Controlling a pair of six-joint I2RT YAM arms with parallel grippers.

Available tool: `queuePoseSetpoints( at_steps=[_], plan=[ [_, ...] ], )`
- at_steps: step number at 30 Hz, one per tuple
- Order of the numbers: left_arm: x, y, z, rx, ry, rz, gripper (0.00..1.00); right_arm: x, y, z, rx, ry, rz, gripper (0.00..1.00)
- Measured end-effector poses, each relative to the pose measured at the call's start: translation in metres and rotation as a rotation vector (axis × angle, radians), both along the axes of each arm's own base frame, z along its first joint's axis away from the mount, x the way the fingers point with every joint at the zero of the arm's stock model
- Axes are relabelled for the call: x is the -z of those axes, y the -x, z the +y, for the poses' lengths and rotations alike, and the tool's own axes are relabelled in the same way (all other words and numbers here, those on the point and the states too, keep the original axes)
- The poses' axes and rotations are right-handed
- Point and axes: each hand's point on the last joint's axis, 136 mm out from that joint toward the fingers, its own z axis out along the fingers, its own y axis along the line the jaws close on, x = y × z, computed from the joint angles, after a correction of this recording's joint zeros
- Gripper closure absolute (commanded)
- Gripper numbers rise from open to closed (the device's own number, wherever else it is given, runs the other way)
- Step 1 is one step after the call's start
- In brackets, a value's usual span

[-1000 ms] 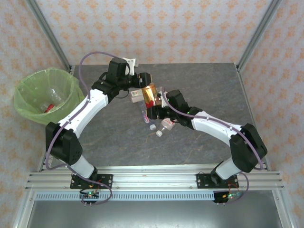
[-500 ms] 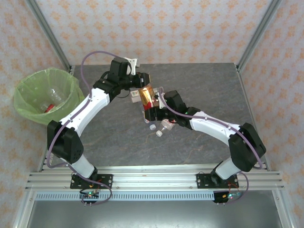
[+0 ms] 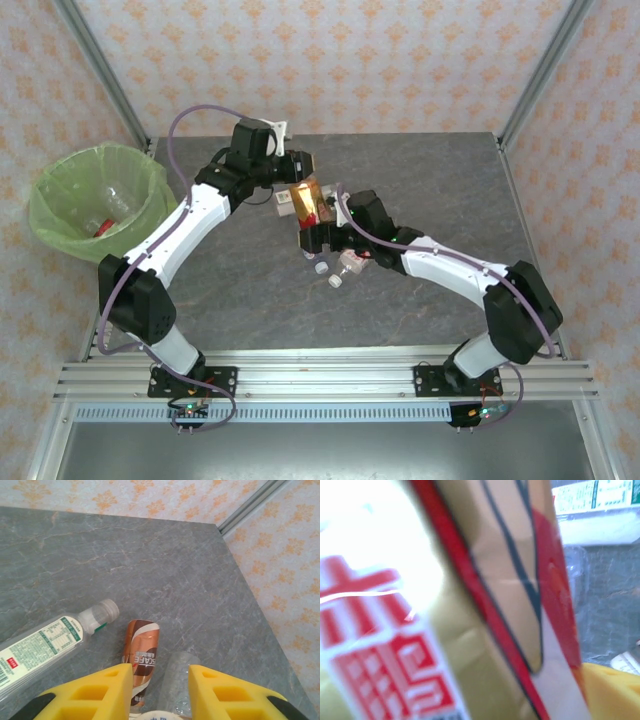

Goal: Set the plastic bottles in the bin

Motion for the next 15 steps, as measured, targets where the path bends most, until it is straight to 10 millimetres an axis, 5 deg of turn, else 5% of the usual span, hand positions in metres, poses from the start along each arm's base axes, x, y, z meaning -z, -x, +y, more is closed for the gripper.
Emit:
queuePoseSetpoints(
  at_steps=[10, 15],
  plan=[
    [0.0, -0.012, 0.025, -0.137, -0.076, -0.032, 1.0, -0.035, -0.013, -0.029, 0.168, -0.031, -0.146, 0.01],
    [-0.022, -0.012, 0.058, -0.28, -0.115, -0.087, 1.0, -0.05, -0.024, -0.042, 0.278, -0.055, -0.195, 0.01]
  ],
)
